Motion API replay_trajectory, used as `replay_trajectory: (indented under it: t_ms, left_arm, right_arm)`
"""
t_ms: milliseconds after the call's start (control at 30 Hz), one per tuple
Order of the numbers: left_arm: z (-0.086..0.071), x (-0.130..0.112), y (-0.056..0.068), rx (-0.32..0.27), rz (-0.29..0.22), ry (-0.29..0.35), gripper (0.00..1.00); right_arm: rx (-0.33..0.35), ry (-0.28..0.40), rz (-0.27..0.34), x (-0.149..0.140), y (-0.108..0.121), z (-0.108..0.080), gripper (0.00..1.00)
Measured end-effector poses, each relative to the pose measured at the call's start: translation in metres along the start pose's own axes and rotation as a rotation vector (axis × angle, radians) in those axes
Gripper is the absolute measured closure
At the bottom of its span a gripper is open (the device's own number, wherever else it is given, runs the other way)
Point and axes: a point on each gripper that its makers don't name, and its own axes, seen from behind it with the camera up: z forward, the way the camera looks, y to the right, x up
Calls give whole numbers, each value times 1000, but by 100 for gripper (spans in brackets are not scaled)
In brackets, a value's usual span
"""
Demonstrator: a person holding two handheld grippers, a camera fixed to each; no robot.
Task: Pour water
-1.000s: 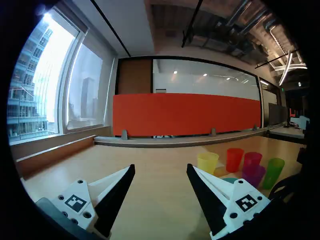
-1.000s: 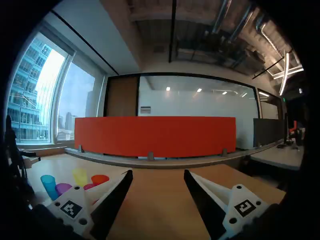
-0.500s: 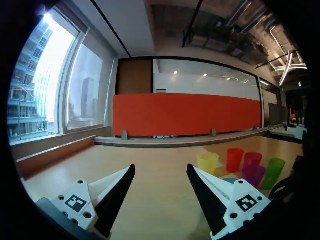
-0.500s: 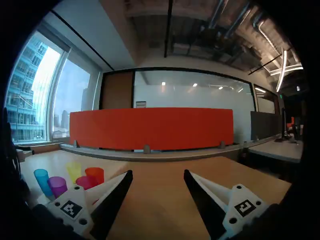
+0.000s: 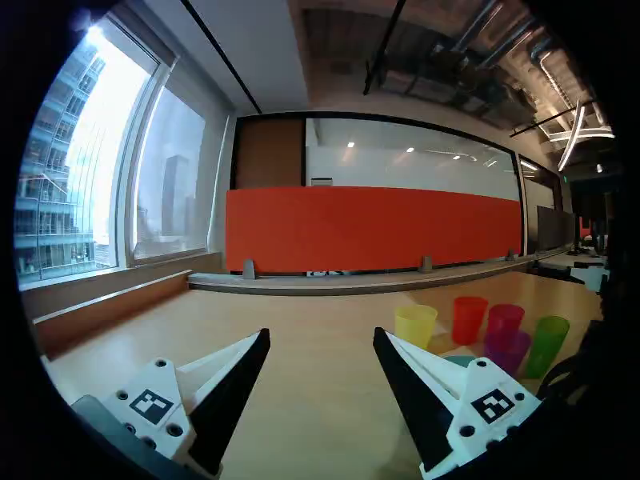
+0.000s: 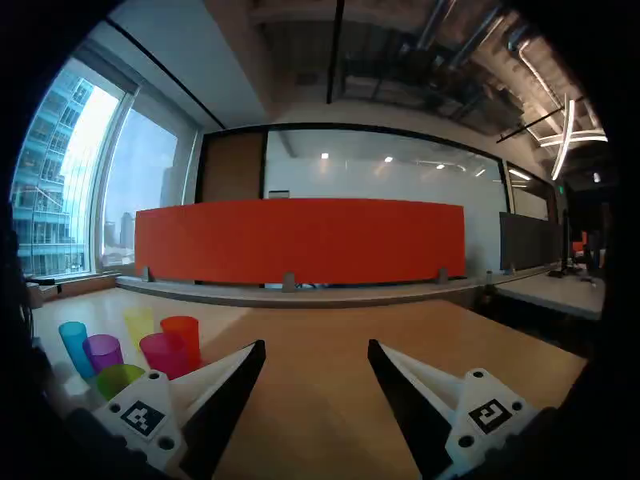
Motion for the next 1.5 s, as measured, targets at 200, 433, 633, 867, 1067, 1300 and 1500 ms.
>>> replay_trajectory:
  t_ms: [200,433,633,867,1067,1300,1500]
  left_arm:
    - [0,0,0,0,0,0,4]
    - [0,0,0,0,0,0,4]
    - [-1,0,0,0,0,0,4]
    - [-1,0,0,0,0,0,4]
    - [0,0,1,0,0,0,4]
    - [0,-1,0,0,0,0,4]
    - [-1,-1,0,0,0,0,4]
  right_arm:
    - [-1,-2,-3,-1,1,0,1]
    - [-2,-2,-3,-1,0,0,1]
    - [-2,-2,-3,-1,-1,0,1]
    - [2,-3,-3,-2,-2,0,1]
    - [1,-4,-3,-2,-2,0,1]
    - [2,-4,-4,-2,-2,0,1]
    - [2,-4,-3,-3,-2,-1,1]
